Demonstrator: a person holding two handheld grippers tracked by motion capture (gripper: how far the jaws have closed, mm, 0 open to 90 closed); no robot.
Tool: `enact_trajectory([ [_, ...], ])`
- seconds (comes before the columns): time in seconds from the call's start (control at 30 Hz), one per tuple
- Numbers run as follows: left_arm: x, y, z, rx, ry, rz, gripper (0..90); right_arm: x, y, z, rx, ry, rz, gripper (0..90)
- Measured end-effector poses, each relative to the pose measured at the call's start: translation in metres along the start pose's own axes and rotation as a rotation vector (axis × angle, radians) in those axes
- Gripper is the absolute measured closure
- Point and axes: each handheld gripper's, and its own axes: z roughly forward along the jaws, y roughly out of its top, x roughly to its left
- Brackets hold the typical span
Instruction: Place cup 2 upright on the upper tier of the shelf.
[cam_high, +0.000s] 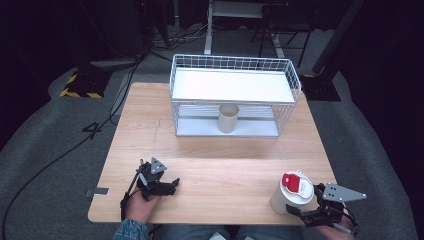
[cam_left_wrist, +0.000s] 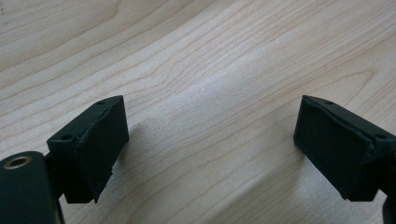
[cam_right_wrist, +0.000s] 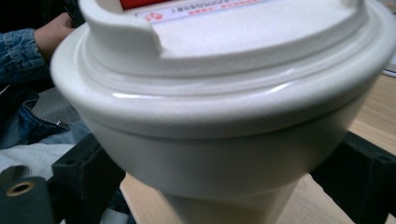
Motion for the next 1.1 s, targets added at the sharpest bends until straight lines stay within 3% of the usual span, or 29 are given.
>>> enact_trajectory([
  [0.47, 0.0, 0.0, 0.0, -0.002, 0.001, -0.002, 10.8, 0.005, -0.003, 0.015, -0.06, -0.042, -0.038, 8.6],
  [0.67, 0.0, 0.0, 0.0, -0.002, 0.003, 0.004, 10.8, 0.014, -0.003, 0.021, -0.041, -0.115, -0.086, 7.3],
  [0.77, 0.0, 0.0, 0.0, -0.002, 0.004, 0.003, 10.8, 0.012, -0.004, 0.02, -0.058, -0.117, -0.075, 11.6],
  [1.1, 0.0, 0.0, 0.0, -0.001, 0.003, 0.003, 10.8, 0.012, -0.003, 0.021, -0.054, -0.122, -0.077, 12.2],
])
